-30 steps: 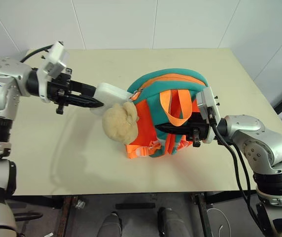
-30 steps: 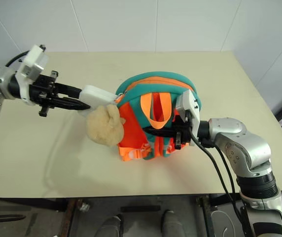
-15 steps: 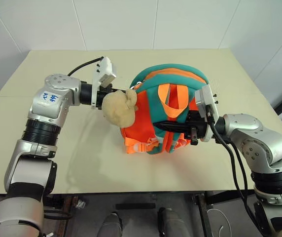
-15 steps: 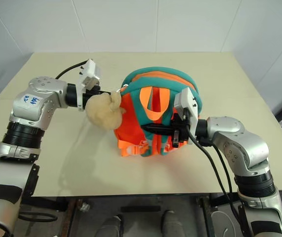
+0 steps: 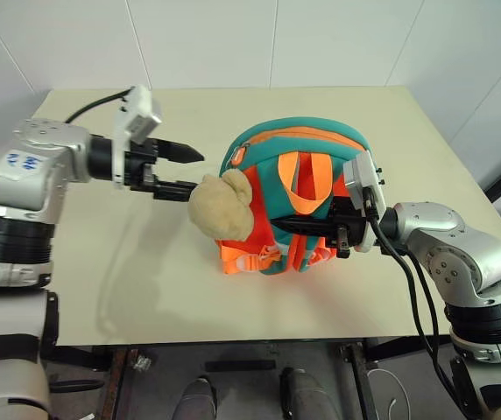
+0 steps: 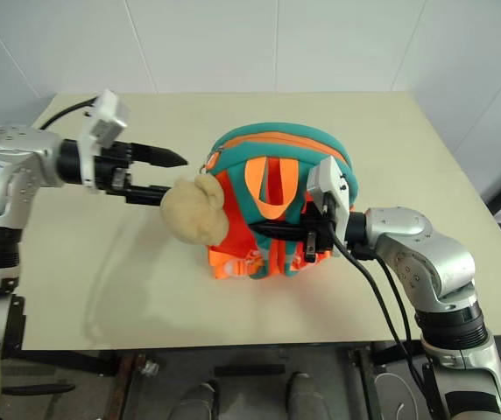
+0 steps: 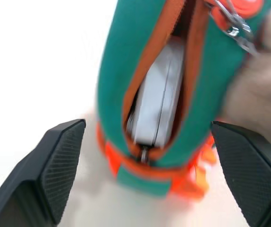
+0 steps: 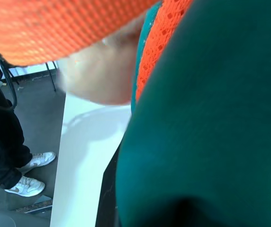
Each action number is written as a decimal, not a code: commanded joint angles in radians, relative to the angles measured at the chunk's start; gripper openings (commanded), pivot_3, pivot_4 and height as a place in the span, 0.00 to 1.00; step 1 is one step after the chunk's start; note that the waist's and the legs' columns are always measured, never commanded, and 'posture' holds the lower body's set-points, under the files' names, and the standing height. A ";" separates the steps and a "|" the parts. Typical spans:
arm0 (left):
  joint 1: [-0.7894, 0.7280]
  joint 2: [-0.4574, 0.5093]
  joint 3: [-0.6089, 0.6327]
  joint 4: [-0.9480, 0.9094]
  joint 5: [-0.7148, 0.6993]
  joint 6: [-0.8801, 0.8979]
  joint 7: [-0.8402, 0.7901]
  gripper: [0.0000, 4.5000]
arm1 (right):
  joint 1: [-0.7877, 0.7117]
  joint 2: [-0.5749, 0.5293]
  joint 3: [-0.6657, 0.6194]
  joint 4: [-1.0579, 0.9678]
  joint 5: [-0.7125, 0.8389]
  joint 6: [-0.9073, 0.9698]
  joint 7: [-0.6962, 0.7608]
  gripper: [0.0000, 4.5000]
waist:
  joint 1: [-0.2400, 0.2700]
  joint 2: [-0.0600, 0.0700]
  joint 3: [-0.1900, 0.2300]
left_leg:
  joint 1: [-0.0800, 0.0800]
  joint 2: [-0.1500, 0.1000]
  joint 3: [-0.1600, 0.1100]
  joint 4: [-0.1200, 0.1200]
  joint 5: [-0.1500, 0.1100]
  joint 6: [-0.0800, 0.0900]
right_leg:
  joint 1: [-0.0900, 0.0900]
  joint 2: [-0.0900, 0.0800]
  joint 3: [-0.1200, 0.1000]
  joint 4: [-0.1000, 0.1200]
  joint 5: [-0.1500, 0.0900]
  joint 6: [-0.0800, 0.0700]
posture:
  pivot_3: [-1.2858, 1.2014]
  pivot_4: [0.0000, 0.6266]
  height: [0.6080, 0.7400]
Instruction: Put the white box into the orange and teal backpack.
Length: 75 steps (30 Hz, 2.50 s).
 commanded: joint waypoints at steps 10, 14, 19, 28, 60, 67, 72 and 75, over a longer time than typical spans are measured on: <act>0.132 0.015 0.176 -0.159 -0.115 0.024 0.059 1.00 | -0.033 0.007 0.002 0.010 -0.008 -0.030 0.025 0.00 | 0.002 0.000 0.000 | 0.000 0.000 0.000 0.000 0.000 0.000 | 0.000 0.000 0.000 0.000 0.000 0.000 | 0.52 0.24 1.00; 0.158 0.036 0.163 -0.199 -0.149 0.166 0.102 0.91 | -0.037 0.012 0.003 0.016 -0.012 -0.030 0.027 0.00 | 0.000 0.000 0.000 | 0.000 0.000 0.000 0.000 0.000 0.000 | 0.000 0.000 0.000 0.001 0.000 0.000 | 0.52 0.24 1.00; 0.169 -0.017 0.158 -0.187 -0.151 0.173 0.158 0.58 | -0.036 0.019 0.001 0.016 -0.018 -0.027 0.019 0.00 | 0.002 0.000 0.000 | 0.000 0.000 0.000 0.001 0.000 0.000 | 0.000 0.000 0.000 0.001 0.000 0.000 | 0.52 0.24 1.00; 0.127 -0.124 0.130 -0.091 -0.133 0.099 0.197 0.00 | -0.026 0.017 -0.011 0.000 -0.023 -0.020 0.000 0.00 | 0.003 0.000 0.000 | 0.000 0.000 0.000 0.001 0.000 0.000 | 0.000 0.000 0.000 0.001 0.000 0.000 | 0.52 0.24 1.00; 0.250 0.036 0.329 -0.263 -0.320 0.304 0.142 0.55 | -0.001 0.015 -0.026 -0.021 -0.009 -0.018 -0.022 0.00 | -0.014 0.000 0.000 | 0.001 0.000 0.000 -0.002 0.000 0.000 | 0.000 0.000 0.001 -0.001 0.000 0.000 | 0.52 0.24 1.00; 0.337 0.008 0.415 -0.464 -0.491 0.412 0.248 1.00 | 0.016 0.040 -0.042 -0.034 0.009 -0.048 -0.023 0.00 | -0.013 0.000 0.000 | 0.001 0.000 0.000 -0.002 0.000 0.000 | 0.000 0.000 0.001 -0.001 0.000 0.000 | 0.52 0.24 1.00; 0.347 -0.026 0.382 -0.507 -0.552 0.459 0.343 1.00 | 0.019 0.040 -0.035 -0.033 0.003 -0.052 -0.023 0.00 | -0.009 0.000 0.000 | 0.001 0.000 0.000 -0.001 0.000 0.000 | 0.001 0.000 0.001 -0.001 0.000 0.000 | 0.52 0.24 1.00; 0.333 -0.040 0.328 -0.499 -0.527 0.446 0.383 1.00 | 0.015 0.041 -0.030 -0.029 -0.002 -0.053 -0.024 0.00 | -0.007 0.000 0.000 | 0.001 0.000 0.000 -0.001 0.000 0.000 | 0.001 0.000 0.001 -0.001 0.000 0.000 | 0.52 0.24 1.00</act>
